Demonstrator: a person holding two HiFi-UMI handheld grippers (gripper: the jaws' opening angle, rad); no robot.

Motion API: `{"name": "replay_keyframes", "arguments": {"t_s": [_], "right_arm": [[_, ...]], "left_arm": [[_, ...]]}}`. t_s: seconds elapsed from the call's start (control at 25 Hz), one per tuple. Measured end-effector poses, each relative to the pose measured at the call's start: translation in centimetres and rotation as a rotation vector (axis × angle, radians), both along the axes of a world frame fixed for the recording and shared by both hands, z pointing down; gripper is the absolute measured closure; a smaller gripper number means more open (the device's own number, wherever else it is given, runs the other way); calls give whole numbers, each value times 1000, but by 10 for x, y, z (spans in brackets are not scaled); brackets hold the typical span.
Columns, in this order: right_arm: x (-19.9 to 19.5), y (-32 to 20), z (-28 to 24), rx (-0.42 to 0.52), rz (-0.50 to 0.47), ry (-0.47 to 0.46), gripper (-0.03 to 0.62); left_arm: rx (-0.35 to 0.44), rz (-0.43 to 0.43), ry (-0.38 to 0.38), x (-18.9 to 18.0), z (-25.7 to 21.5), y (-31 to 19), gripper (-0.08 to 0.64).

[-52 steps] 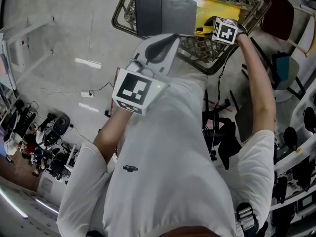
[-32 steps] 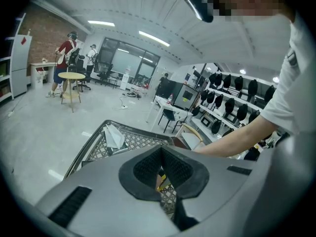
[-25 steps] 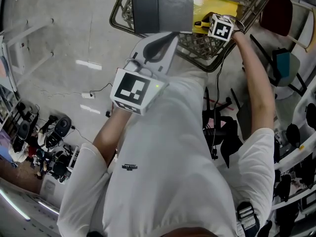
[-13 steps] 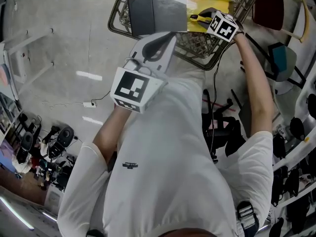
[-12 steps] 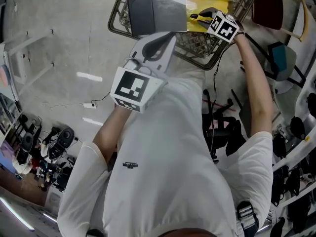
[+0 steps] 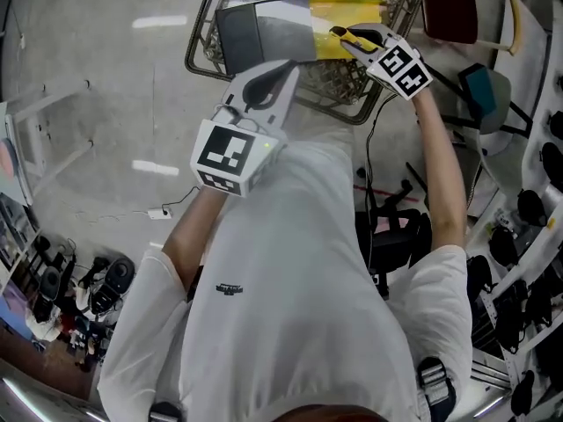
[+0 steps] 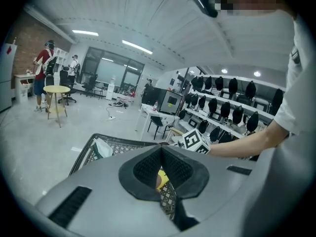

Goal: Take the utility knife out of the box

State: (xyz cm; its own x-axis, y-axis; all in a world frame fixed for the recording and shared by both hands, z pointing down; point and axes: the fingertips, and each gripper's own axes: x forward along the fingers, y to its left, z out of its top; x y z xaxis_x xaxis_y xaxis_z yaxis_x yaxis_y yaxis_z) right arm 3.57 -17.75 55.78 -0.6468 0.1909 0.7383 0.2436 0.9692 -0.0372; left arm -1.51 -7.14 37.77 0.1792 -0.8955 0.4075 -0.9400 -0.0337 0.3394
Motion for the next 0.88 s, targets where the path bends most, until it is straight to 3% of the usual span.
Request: {"name": "replay_keyframes", "arguments": {"t_s": [0.88], "right_arm": [[19,50,-242,88,411,-616,503]], "left_arm": [[123,63,-44,-1,-42,14,562]]}}
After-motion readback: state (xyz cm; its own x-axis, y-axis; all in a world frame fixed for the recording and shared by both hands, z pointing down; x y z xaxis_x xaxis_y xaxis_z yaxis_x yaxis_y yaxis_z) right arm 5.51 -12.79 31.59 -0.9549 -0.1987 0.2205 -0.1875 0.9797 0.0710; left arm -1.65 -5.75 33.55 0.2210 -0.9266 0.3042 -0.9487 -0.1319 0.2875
